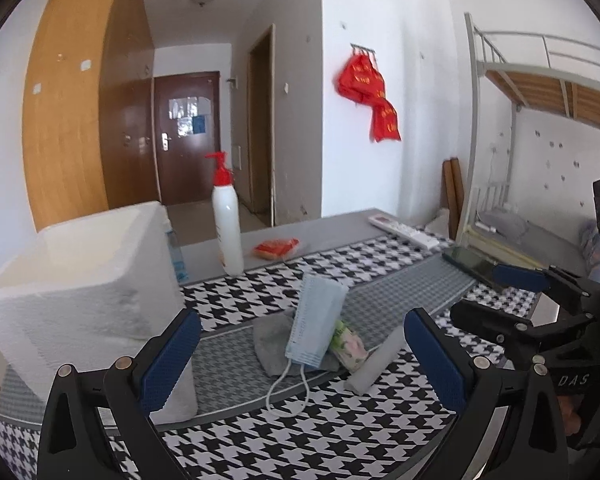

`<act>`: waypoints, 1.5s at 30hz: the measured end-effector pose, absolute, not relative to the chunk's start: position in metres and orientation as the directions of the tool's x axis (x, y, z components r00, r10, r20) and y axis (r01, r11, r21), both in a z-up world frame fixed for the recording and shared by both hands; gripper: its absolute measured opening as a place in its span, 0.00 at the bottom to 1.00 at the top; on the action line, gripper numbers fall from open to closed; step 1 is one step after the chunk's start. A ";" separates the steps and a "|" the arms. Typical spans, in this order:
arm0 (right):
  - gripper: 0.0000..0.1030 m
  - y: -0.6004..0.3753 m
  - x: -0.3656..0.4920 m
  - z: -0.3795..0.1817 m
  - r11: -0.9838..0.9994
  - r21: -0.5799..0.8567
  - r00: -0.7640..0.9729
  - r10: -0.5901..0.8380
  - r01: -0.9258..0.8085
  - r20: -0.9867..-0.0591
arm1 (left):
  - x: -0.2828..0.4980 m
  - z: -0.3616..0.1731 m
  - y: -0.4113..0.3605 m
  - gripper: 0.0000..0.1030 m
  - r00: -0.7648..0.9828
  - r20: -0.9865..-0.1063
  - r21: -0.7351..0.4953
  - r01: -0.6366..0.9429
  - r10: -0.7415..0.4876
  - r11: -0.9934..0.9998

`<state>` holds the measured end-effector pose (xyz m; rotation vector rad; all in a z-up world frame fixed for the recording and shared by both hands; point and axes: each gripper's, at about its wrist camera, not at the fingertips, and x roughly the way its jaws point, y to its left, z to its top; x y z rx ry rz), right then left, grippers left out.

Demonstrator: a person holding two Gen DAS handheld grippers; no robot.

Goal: Organize soft objects
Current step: 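Move the left gripper to the blue face mask and close on it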

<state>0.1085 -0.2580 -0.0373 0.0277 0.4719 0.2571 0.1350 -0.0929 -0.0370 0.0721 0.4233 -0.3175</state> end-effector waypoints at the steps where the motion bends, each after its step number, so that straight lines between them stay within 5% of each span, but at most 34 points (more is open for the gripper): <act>1: 0.92 -0.259 0.109 -0.040 0.968 0.085 0.858 0.248 -0.235 -0.450 | 0.137 -0.039 -0.096 0.99 0.859 -0.422 0.009 0.323 -0.289 0.946; 22: 0.92 -0.276 0.124 -0.065 0.964 0.140 0.818 0.266 -0.226 -0.510 | 0.189 -0.066 -0.120 0.95 0.801 -0.538 0.025 0.326 -0.262 0.945; 45: 0.92 -0.265 0.142 -0.078 0.956 0.167 0.779 0.295 -0.243 -0.553 | 0.234 -0.099 -0.124 0.45 0.694 -0.656 -0.062 0.344 -0.298 0.937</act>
